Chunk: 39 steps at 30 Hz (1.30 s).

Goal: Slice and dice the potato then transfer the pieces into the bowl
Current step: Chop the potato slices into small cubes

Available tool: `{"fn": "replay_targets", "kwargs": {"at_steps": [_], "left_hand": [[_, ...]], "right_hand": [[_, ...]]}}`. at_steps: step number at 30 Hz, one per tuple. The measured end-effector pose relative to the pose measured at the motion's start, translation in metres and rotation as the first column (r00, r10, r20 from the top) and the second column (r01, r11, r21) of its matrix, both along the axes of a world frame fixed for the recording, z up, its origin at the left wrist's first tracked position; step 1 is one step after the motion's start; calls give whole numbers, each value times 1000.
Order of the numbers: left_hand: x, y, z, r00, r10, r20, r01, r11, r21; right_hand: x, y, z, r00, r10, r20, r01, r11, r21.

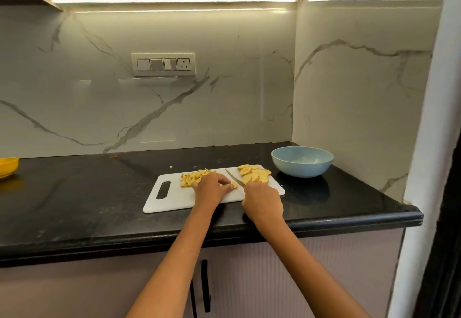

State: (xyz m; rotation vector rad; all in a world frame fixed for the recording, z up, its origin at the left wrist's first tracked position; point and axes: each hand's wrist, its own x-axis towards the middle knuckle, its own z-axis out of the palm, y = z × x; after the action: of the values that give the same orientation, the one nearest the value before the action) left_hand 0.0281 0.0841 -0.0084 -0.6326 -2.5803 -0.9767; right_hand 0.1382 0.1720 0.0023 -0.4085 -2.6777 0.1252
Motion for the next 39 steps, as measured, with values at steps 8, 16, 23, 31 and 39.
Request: {"fn": "replay_targets", "kwargs": {"at_steps": [8, 16, 23, 31, 39], "left_hand": [[0, -1, 1, 1000, -2, 11, 2, 1000, -22], [-1, 1, 2, 1000, 28, 6, -28, 999, -32], [-5, -1, 6, 999, 26, 37, -24, 998, -54], [-4, 0, 6, 1000, 8, 6, -8, 996, -94], [2, 0, 7, 998, 53, -36, -57, 990, -127]], "right_hand": [[6, -5, 8, 998, 25, 49, -25, 1000, 8], [10, -4, 12, 996, 42, 82, -40, 999, -20], [9, -5, 12, 996, 40, 82, -38, 999, -18], [3, 1, 15, 994, 37, 101, -33, 999, -34], [12, 1, 17, 984, 68, 164, -65, 998, -24]]}}
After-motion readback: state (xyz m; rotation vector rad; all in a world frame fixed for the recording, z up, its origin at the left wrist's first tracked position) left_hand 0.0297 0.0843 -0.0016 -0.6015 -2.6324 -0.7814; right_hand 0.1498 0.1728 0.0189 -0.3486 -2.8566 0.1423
